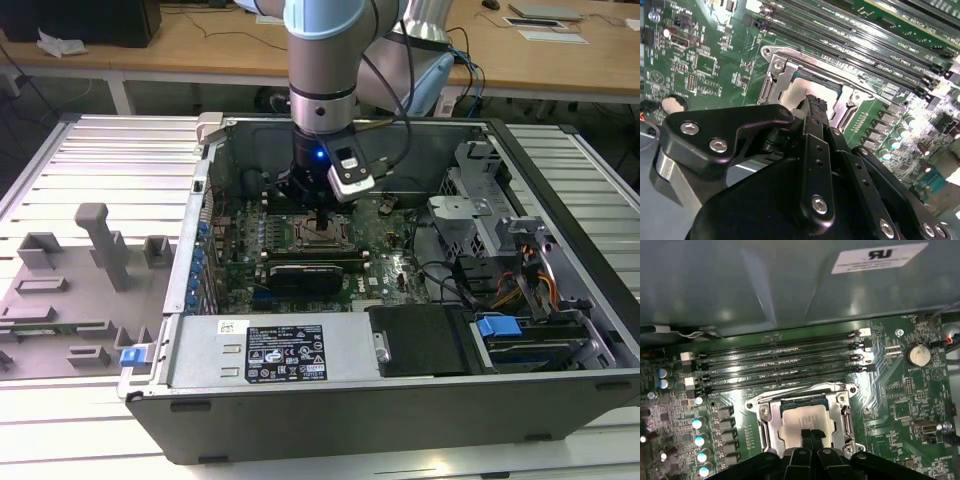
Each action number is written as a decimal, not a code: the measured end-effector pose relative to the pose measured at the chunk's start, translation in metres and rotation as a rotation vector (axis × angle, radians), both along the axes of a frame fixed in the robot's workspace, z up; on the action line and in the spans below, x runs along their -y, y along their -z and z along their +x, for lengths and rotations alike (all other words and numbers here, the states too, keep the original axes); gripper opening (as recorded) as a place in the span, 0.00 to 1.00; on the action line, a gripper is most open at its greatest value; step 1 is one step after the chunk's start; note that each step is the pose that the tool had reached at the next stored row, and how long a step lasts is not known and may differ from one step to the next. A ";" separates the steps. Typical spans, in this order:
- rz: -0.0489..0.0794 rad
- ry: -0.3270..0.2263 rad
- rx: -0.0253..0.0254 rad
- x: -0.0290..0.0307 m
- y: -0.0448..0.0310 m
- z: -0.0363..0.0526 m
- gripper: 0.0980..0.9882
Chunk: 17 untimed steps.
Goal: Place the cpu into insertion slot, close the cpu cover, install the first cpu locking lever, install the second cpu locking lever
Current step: 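Install the first cpu locking lever, then install the second cpu locking lever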
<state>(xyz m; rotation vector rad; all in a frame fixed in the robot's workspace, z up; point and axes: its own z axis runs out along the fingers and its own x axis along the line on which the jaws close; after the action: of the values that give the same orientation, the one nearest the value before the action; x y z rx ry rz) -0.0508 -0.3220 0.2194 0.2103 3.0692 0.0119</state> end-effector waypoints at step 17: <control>0.000 0.000 0.0001 0.0000 -0.0207 0.0000 0.01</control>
<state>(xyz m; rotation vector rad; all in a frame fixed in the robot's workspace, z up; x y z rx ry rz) -0.0508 -0.3220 0.2401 0.2099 3.0692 0.0121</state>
